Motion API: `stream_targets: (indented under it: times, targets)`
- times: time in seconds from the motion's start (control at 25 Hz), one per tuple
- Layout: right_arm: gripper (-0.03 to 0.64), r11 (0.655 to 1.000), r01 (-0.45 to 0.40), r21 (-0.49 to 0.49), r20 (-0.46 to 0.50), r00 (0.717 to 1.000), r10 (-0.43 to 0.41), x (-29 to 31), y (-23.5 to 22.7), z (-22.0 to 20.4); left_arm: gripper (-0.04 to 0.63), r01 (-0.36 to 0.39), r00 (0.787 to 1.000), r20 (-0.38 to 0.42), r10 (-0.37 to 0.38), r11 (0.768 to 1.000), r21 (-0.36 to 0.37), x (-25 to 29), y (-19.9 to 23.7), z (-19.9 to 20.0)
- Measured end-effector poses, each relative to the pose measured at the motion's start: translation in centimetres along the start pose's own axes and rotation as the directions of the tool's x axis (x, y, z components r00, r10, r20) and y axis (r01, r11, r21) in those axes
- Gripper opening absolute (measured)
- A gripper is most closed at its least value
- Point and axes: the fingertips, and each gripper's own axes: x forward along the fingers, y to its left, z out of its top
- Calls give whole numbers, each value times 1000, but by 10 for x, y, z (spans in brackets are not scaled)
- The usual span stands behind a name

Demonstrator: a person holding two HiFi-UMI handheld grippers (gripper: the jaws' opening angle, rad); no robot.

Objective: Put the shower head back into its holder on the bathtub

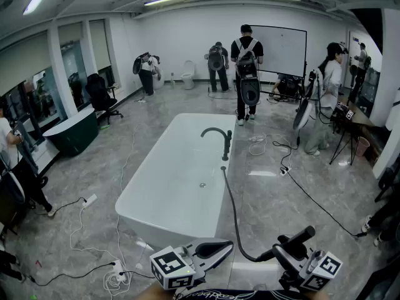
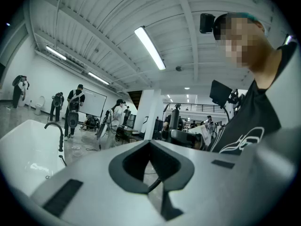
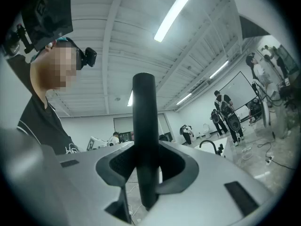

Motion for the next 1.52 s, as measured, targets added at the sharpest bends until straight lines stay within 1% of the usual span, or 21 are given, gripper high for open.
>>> stream_targets:
  times: [0.16, 0.32, 0.48, 0.64, 1.0, 1.12, 1.28, 1.44, 1.52]
  targets:
    - [130, 1000, -2, 9, -2, 1000, 2, 2, 1, 0, 5, -15, 1000, 12, 15, 1000, -13, -1, 5, -2]
    - [130, 1000, 0, 30, -9, 1000, 1, -1, 0, -4, 5, -1, 1000, 8, 1, 1000, -9, 1, 1, -6]
    - [130, 999, -24, 22, -29, 999, 24, -4, 6, -8, 5, 4, 1000, 11, -4, 1000, -5, 4, -3, -8]
    - [130, 999, -43, 19, -53, 998, 44, -4, 11, -1, 5, 4, 1000, 28, -4, 1000, -3, 4, -8, -3]
    - [130, 997, -78, 21, -47, 996, 79, 19, 25, 11, 5, -67, 996, 70, 64, 997, 32, -37, 1, 9]
    - [130, 995, -91, 32, -46, 995, 92, 22, 20, 11, 5, -77, 995, 70, 75, 997, 28, -37, 7, 5]
    - [130, 995, -85, 54, -56, 995, 88, 23, 9, 3, 5, -81, 995, 51, 82, 997, -5, -30, 18, -6]
    - [130, 991, -83, 101, -51, 995, 89, 31, -18, -2, 5, -75, 997, 20, 76, 997, -19, -10, 36, -13]
    - [130, 988, -89, 126, -47, 994, 95, 37, -37, -1, 5, -71, 997, -3, 71, 997, -15, 4, 44, -15]
